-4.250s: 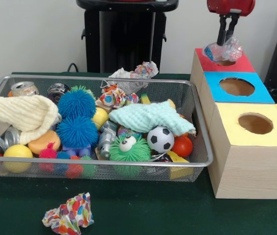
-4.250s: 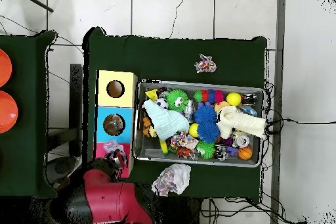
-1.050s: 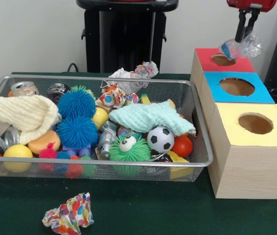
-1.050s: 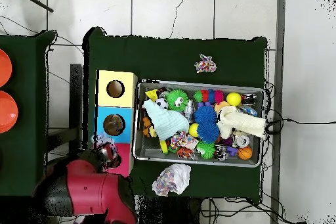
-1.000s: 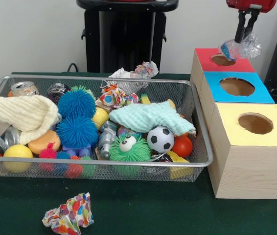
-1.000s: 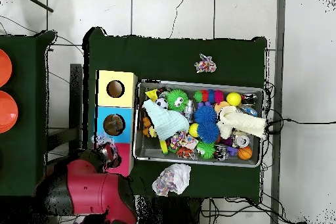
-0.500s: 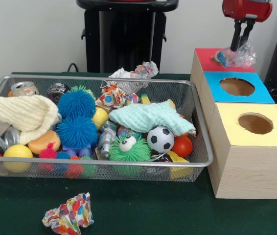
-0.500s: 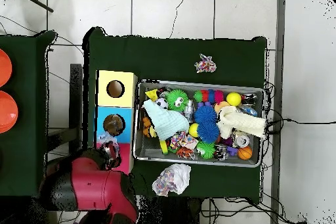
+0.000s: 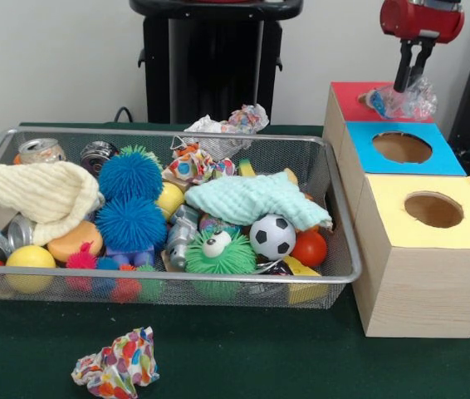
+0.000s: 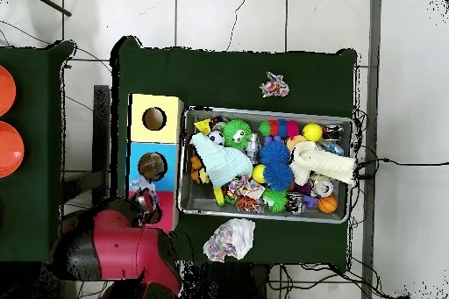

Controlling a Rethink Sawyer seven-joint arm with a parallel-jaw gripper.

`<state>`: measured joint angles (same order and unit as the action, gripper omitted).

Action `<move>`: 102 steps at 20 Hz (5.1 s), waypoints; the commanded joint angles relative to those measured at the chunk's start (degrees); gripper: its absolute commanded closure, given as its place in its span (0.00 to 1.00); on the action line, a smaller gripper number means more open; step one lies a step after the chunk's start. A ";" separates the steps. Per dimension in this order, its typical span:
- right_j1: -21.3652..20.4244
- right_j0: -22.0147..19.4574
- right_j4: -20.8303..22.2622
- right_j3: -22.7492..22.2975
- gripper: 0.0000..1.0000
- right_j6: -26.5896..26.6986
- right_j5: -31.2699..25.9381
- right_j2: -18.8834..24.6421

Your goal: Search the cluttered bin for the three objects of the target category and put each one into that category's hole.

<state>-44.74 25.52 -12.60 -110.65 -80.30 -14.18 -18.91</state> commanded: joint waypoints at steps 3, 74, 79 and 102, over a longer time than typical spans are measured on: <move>2.92 0.92 -3.11 0.97 1.00 -16.46 -0.30 1.56; 3.00 -0.22 -4.48 0.59 0.00 -14.76 0.29 3.18; 3.07 -0.23 -4.49 0.81 0.00 -14.65 -0.05 3.14; 2.80 -0.64 -4.51 0.58 0.00 -14.39 0.10 3.68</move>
<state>-43.27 27.23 -14.91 -110.64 -80.30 -14.18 -19.30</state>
